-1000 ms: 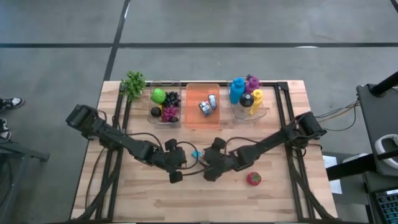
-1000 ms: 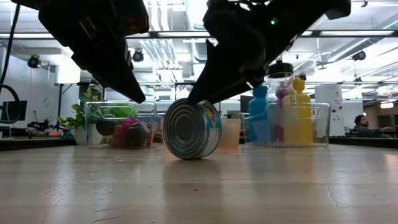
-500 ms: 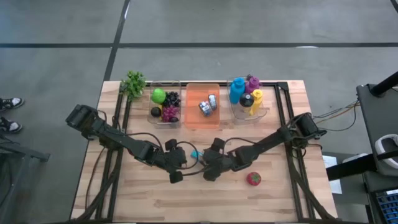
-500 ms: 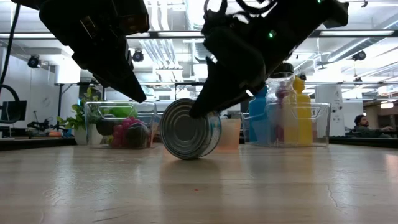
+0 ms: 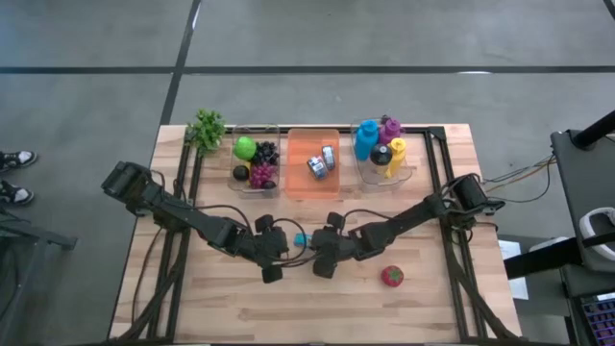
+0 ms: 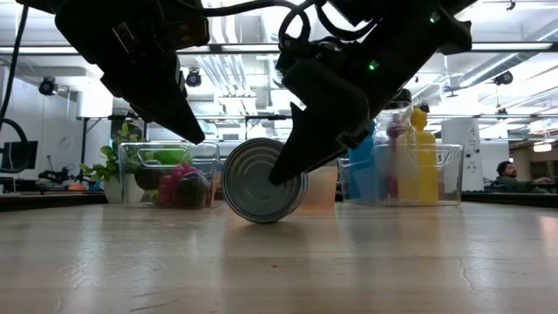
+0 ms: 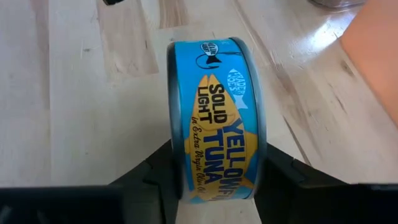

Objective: Pick & Place Food Item
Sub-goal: Put the yellow and blue tuna can into the orange bin

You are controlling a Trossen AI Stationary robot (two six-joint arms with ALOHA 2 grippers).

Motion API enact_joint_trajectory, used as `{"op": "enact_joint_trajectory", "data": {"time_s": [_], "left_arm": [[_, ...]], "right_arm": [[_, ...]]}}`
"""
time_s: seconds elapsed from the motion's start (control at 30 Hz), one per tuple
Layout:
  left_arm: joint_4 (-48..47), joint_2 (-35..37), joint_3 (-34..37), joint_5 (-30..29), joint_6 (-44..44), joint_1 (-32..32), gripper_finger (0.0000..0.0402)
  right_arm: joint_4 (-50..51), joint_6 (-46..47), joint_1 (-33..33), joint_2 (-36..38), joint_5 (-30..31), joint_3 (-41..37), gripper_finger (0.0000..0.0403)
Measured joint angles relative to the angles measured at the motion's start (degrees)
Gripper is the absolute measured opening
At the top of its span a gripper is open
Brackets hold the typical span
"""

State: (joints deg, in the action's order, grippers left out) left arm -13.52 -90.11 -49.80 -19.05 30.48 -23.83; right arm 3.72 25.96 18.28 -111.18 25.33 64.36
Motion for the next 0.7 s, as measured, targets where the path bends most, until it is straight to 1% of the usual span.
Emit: {"op": "enact_joint_trajectory", "data": {"time_s": [0.03, 0.47, 0.7], "left_arm": [[0.0, 0.0, 0.0, 0.0, 0.0, 0.0, 0.0003], [0.0, 0.0, 0.0, 0.0, 0.0, 0.0, 0.0004], [0.0, 0.0, 0.0, 0.0, 0.2, 0.0, 0.0004]], "right_arm": [[0.0, 0.0, 0.0, 0.0, 0.0, 0.0, 0.0139], [0.2, -1.0, 0.0, 0.2, 0.1, 0.0, 0.0138], [2.3, -1.1, 0.1, 3.5, 0.3, 0.0, 0.0138]]}}
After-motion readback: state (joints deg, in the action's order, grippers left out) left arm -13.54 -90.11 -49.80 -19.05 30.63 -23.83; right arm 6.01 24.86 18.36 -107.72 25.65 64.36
